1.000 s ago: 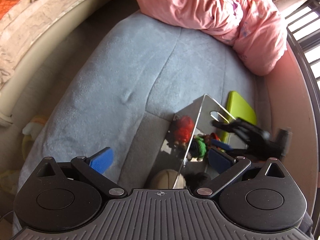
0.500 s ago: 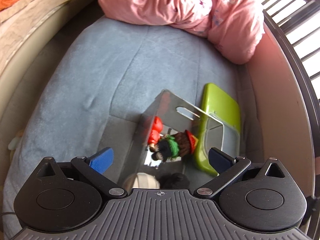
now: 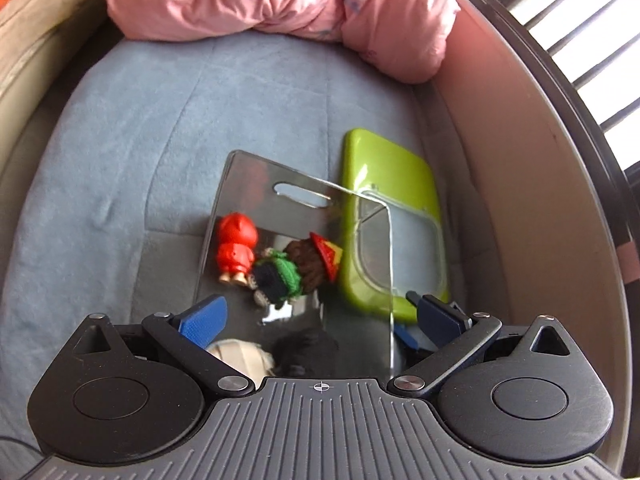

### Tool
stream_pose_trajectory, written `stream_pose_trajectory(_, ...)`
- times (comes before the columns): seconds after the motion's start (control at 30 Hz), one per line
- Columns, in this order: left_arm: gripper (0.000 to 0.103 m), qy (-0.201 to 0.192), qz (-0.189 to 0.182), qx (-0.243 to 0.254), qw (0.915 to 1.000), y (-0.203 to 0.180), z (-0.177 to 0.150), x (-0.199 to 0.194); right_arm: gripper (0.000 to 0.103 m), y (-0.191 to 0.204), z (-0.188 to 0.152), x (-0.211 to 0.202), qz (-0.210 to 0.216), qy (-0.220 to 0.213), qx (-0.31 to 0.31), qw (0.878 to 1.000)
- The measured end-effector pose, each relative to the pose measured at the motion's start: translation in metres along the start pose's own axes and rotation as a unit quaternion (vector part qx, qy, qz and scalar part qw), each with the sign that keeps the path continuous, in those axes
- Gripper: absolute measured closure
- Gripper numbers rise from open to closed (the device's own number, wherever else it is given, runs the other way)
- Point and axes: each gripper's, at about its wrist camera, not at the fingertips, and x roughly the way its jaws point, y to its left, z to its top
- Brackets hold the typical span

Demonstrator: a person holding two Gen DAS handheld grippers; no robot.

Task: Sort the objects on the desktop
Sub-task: 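Move the right tool out of the bin to the lime-green lunchbox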

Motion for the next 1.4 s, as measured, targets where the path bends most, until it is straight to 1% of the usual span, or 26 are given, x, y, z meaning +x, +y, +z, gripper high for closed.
stream_pose_trajectory(0.03, 0.0, 0.002, 0.0, -0.002, 1.0, 0.0, 0.0, 0.001, 0.028, -0.003, -0.001, 0.01, -0.003, -0.003, 0.004, 1.0)
stream_pose_trajectory(0.07, 0.0, 0.005, -0.001, -0.005, 1.0, 0.002, 0.0, 0.002, 0.025, -0.005, -0.001, 0.014, -0.003, -0.006, 0.006, 1.0)
stream_pose_trajectory(0.1, 0.0, 0.009, -0.001, -0.007, 0.9999, 0.003, -0.001, 0.003, 0.018, -0.002, 0.0, 0.014, 0.0, -0.007, 0.006, 1.0)
stream_pose_trajectory(0.17, 0.0, 0.017, -0.002, -0.01, 0.9998, 0.005, -0.001, 0.006, 0.012, 0.003, 0.0, 0.017, -0.001, -0.009, 0.007, 1.0)
stream_pose_trajectory(0.23, 0.0, 0.025, -0.005, -0.014, 0.9996, 0.009, -0.002, 0.007, 0.012, 0.008, 0.001, 0.014, -0.01, -0.017, 0.011, 1.0)
stream_pose_trajectory(0.3, 0.0, 0.027, -0.008, -0.018, 0.9995, 0.013, -0.002, 0.006, 0.012, 0.011, 0.001, 0.01, -0.01, -0.038, 0.004, 0.999)
stream_pose_trajectory(0.47, 0.0, 0.027, -0.007, -0.024, 0.9993, 0.021, -0.003, 0.005, 0.012, 0.011, -0.001, 0.012, -0.021, -0.062, -0.021, 0.998)
stream_pose_trajectory(0.53, 0.0, 0.03, -0.011, -0.031, 0.999, 0.025, -0.002, 0.005, 0.019, 0.014, -0.002, 0.007, -0.022, -0.078, -0.034, 0.996)
stream_pose_trajectory(0.6, 0.0, 0.034, -0.013, -0.034, 0.9988, 0.027, -0.002, 0.006, 0.04, 0.016, -0.003, -0.003, -0.017, -0.103, -0.05, 0.993)
stream_pose_trajectory(0.63, 0.0, 0.035, -0.014, -0.034, 0.9987, 0.028, -0.002, 0.006, 0.046, 0.016, -0.002, -0.011, 0.007, -0.121, -0.066, 0.99)
stream_pose_trajectory(0.67, 0.0, 0.037, -0.015, -0.034, 0.9986, 0.029, -0.001, 0.007, 0.058, 0.018, 0.0, -0.019, 0.041, -0.14, -0.09, 0.985)
stream_pose_trajectory(0.7, 0.0, 0.038, -0.013, -0.033, 0.9987, 0.029, -0.002, 0.008, 0.053, 0.023, 0.004, -0.021, 0.055, -0.151, -0.115, 0.98)
stream_pose_trajectory(0.73, 0.0, 0.039, -0.011, -0.032, 0.9987, 0.029, -0.002, 0.008, 0.046, 0.029, 0.01, -0.019, 0.049, -0.152, -0.135, 0.978)
stream_pose_trajectory(0.77, 0.0, 0.04, -0.008, -0.031, 0.9987, 0.03, -0.002, 0.008, 0.044, 0.033, 0.014, -0.014, 0.03, -0.149, -0.142, 0.978)
stream_pose_trajectory(0.8, 0.0, 0.041, -0.006, -0.03, 0.9987, 0.03, -0.003, 0.009, 0.048, 0.035, 0.017, -0.011, 0.009, -0.143, -0.133, 0.981)
stream_pose_trajectory(0.83, 0.0, 0.042, -0.007, -0.031, 0.9986, 0.031, -0.003, 0.009, 0.049, 0.036, 0.016, -0.01, 0.003, -0.133, -0.117, 0.984)
stream_pose_trajectory(0.93, 0.0, 0.04, -0.009, -0.031, 0.9987, 0.034, -0.003, 0.009, 0.049, 0.032, 0.005, -0.016, 0.001, -0.102, -0.092, 0.991)
stream_pose_trajectory(0.97, 0.0, 0.039, -0.008, -0.028, 0.9988, 0.034, -0.002, 0.008, 0.044, 0.026, 0.004, -0.013, 0.006, -0.091, -0.066, 0.994)
stream_pose_trajectory(1.0, 0.0, 0.037, -0.007, -0.025, 0.999, 0.033, -0.002, 0.008, 0.035, 0.02, 0.004, -0.009, 0.013, -0.079, -0.039, 0.996)
stream_pose_trajectory(1.1, 0.0, 0.042, -0.009, 0.008, 0.999, 0.016, -0.006, 0.011, 0.034, 0.006, 0.005, 0.011, 0.021, -0.041, 0.026, 0.999)
stream_pose_trajectory(1.13, 0.0, 0.047, -0.013, 0.021, 0.9986, 0.007, -0.007, 0.013, 0.034, 0.006, 0.004, 0.016, 0.022, -0.034, 0.024, 0.999)
stream_pose_trajectory(1.23, 0.0, 0.053, -0.033, 0.091, 0.9939, -0.034, -0.017, 0.025, 0.034, 0.013, 0.002, 0.022, 0.004, -0.046, -0.017, 0.999)
stream_pose_trajectory(1.27, 0.0, 0.056, -0.04, 0.115, 0.991, -0.049, -0.02, 0.029, 0.037, 0.012, 0.004, 0.022, -0.002, -0.048, -0.01, 0.999)
stream_pose_trajectory(1.3, 0.0, 0.055, -0.039, 0.139, 0.988, -0.064, -0.024, 0.036, 0.041, 0.011, 0.007, 0.023, -0.007, -0.049, -0.001, 0.999)
stream_pose_trajectory(1.37, 0.0, 0.06, -0.039, 0.178, 0.9814, -0.093, -0.031, 0.056, 0.044, 0.007, 0.017, 0.02, -0.012, -0.062, 0.017, 0.998)
stream_pose_trajectory(1.4, 0.0, 0.072, -0.059, 0.188, 0.9777, -0.107, -0.03, 0.074, 0.044, 0.006, 0.022, 0.017, -0.017, -0.071, 0.02, 0.997)
